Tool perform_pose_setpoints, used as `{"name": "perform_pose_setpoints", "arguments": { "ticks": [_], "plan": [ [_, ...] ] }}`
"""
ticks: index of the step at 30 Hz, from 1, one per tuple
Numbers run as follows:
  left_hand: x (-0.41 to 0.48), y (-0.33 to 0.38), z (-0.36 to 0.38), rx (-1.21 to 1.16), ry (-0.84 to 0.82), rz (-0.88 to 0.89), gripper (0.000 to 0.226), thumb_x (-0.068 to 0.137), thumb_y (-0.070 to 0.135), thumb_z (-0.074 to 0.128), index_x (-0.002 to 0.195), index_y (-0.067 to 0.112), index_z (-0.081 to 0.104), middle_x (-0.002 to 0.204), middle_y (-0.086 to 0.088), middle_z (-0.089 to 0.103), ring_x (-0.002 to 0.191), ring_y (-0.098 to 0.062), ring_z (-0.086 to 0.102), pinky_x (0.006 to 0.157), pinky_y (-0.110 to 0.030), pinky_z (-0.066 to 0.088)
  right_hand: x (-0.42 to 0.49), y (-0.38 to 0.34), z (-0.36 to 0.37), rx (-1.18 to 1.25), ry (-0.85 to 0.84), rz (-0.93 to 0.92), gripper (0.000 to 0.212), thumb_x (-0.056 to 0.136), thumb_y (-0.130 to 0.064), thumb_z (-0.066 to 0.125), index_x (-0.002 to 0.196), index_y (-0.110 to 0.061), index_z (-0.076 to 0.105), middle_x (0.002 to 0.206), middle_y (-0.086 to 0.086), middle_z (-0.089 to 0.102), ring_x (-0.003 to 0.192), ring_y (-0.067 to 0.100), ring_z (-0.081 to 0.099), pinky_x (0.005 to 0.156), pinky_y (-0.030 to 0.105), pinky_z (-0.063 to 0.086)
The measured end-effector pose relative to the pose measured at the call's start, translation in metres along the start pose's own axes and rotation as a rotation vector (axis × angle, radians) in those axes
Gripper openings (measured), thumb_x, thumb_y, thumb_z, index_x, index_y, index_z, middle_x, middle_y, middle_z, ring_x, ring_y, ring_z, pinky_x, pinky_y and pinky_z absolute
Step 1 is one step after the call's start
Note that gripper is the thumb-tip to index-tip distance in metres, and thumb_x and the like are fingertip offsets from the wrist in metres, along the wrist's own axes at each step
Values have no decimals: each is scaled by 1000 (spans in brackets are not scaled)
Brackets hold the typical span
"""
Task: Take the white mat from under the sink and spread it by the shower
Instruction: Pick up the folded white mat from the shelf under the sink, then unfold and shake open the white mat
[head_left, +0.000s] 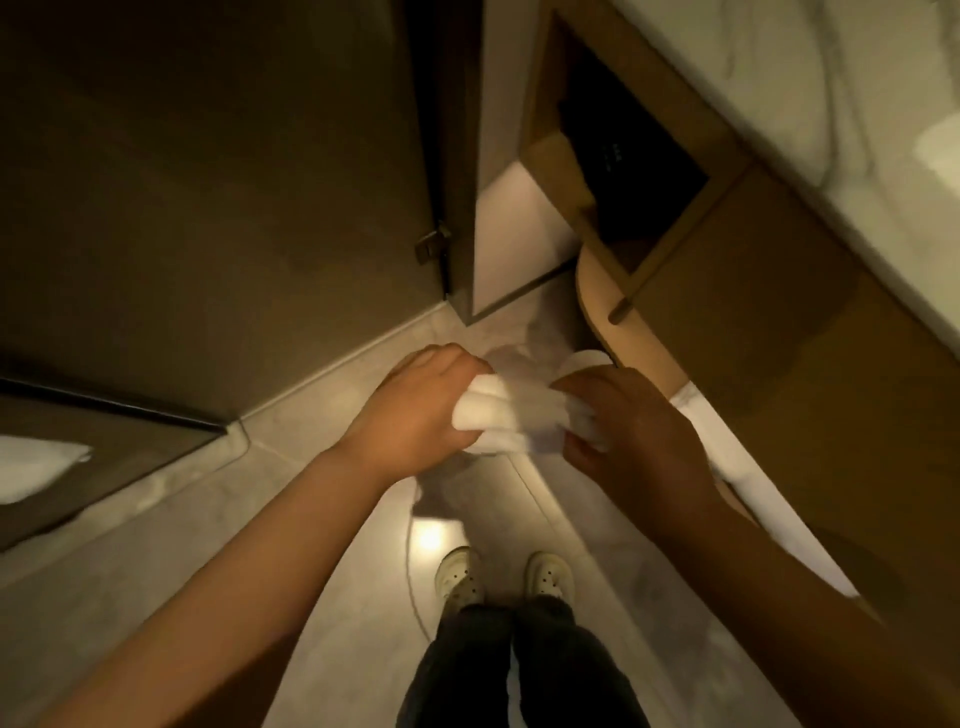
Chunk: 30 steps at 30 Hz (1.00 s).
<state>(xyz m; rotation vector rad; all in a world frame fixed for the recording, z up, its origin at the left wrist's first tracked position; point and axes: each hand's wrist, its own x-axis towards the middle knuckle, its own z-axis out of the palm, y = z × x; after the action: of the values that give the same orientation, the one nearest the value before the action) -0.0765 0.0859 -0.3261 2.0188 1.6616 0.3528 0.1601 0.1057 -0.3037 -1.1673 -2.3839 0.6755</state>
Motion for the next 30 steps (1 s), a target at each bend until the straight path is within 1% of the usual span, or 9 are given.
{"name": "perform_pose_setpoints", "arguments": {
  "ticks": [2, 6, 9, 11, 14, 17, 19, 25, 30],
  "plan": [
    [-21, 22, -44, 6, 45, -27, 45, 72, 36, 70, 115, 29, 57, 113, 6, 59, 103, -14, 50, 79, -23, 31, 2, -48, -36, -96, 11, -17, 52, 66, -14, 81, 111, -18, 56, 104, 6, 64, 93, 14, 55, 76, 21, 39],
    [-69, 72, -110, 36, 137, -22, 44, 71, 39, 73, 110, 33, 54, 105, 8, 58, 94, -12, 48, 67, -29, 32, -14, -116, -101, -123, 74, 8, 43, 70, -13, 77, 110, -15, 61, 105, 7, 64, 93, 20, 57, 72, 25, 39],
    [-111, 115, -142, 6, 223, 12, 43, 73, 37, 70, 113, 31, 55, 104, 6, 59, 95, -14, 50, 69, -32, 40, -40, -153, -140, -99, 106, 40, 41, 73, -18, 74, 112, -14, 60, 104, 3, 62, 93, 19, 57, 73, 26, 39],
    [-141, 145, -155, -5, 288, -1, 44, 75, 34, 70, 116, 29, 55, 108, 6, 59, 98, -14, 51, 74, -31, 43, -62, -175, -162, -61, 119, 7, 41, 74, -19, 74, 112, -13, 59, 102, 2, 61, 90, 14, 55, 71, 25, 43],
    [-191, 190, -158, -7, 401, -47, 49, 74, 27, 73, 118, 28, 53, 112, 9, 58, 102, -12, 50, 78, -27, 41, -109, -201, -185, -9, 169, -78, 37, 75, -16, 71, 108, -20, 56, 97, 1, 61, 84, 11, 55, 67, 23, 49],
    [-245, 235, -146, -65, 478, -77, 43, 72, 24, 74, 108, 31, 51, 104, 16, 53, 96, -8, 49, 72, -26, 42, -168, -219, -198, 58, 171, -23, 39, 77, -21, 69, 102, -38, 44, 94, -13, 52, 80, 2, 49, 64, 14, 37],
    [-280, 263, -133, -99, 522, -77, 40, 72, 23, 74, 102, 33, 50, 102, 14, 55, 91, -5, 50, 71, -24, 44, -208, -227, -204, 60, 180, -28, 39, 78, -24, 67, 102, -42, 42, 96, -18, 51, 83, -2, 49, 65, 11, 36],
    [-376, 330, -107, -94, 577, -86, 36, 74, 26, 76, 98, 34, 50, 99, 16, 57, 88, -2, 51, 73, -28, 49, -304, -262, -228, 74, 159, -107, 32, 80, -26, 65, 105, -35, 48, 101, -12, 57, 88, 8, 53, 66, 14, 39],
    [-451, 367, -110, -75, 646, -82, 37, 74, 31, 76, 97, 40, 48, 98, 20, 56, 90, -2, 53, 73, -30, 52, -358, -307, -243, 70, 190, -189, 32, 80, -25, 67, 108, -31, 53, 104, -10, 61, 88, 8, 56, 66, 9, 39]
  ]
}}
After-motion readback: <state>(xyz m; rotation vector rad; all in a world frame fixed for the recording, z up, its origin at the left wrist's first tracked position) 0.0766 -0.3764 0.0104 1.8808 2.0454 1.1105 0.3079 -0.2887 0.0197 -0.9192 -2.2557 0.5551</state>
